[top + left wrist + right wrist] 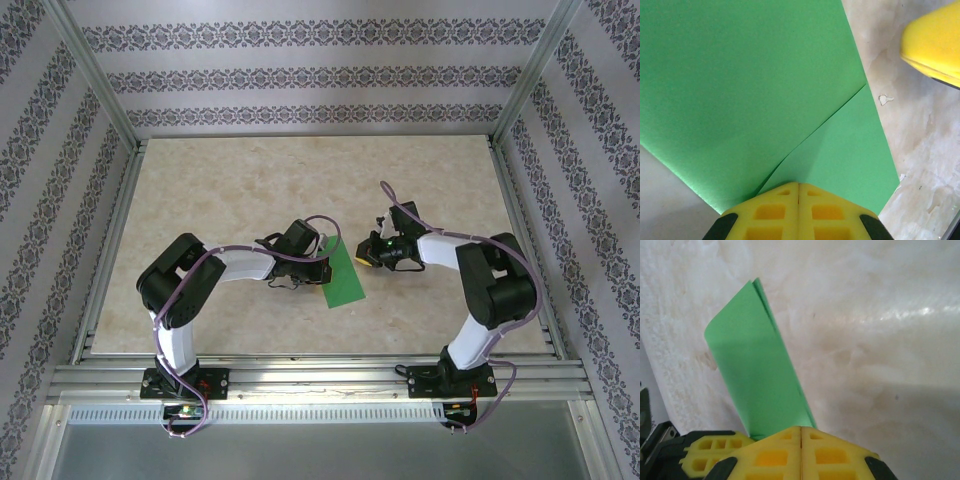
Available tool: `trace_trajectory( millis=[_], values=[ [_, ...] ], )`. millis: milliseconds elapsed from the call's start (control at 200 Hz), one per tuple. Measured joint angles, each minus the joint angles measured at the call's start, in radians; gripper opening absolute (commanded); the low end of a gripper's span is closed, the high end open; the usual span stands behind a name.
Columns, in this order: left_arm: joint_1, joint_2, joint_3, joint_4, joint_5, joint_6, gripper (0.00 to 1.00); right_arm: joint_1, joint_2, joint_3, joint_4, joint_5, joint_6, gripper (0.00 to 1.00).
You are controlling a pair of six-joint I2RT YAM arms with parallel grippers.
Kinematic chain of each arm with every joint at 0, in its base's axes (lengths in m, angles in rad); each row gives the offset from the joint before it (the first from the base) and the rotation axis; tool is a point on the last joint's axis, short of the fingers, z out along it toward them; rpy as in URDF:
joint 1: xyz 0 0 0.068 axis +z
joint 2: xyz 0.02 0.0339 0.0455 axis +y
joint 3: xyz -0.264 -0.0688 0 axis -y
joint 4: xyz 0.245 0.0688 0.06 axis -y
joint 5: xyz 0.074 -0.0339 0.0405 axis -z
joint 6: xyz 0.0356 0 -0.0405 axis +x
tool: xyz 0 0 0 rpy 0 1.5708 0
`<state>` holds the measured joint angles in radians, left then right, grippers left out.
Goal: Fold a paper plane with a square sheet of paper (pick it up from the middle)
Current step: Fold the triangle a second time at the center of the table, then turn over the paper at the center of the table.
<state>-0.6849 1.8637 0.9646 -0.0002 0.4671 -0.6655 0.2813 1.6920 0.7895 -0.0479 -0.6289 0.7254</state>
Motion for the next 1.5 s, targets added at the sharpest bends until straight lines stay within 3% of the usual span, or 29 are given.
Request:
trace_trajectory(
  millis=[210,355,480,630,1204,1504],
  values=[
    [0.000,-0.004,-0.009,0.013,0.003,-0.008,0.00,0.084,-0.141,-0.045,-0.092,0.042,-0.001,0.22],
    [0.000,-0.005,-0.010,0.012,0.003,-0.008,0.00,0.139,-0.164,-0.062,-0.177,0.077,0.000,0.23],
    [0.000,-0.006,-0.010,0.012,0.003,-0.008,0.00,0.149,-0.195,-0.083,-0.245,0.127,0.004,0.29],
    [0.000,-0.006,-0.010,0.012,0.004,-0.008,0.00,0.149,-0.243,-0.118,-0.271,0.143,0.021,0.29],
    [0.000,-0.006,-0.011,0.011,0.016,-0.008,0.00,0.182,-0.150,-0.127,-0.186,0.115,0.061,0.29],
    [0.000,-0.006,-0.011,0.009,0.023,-0.008,0.00,0.172,-0.111,-0.075,-0.135,0.097,0.061,0.39]
  ],
)
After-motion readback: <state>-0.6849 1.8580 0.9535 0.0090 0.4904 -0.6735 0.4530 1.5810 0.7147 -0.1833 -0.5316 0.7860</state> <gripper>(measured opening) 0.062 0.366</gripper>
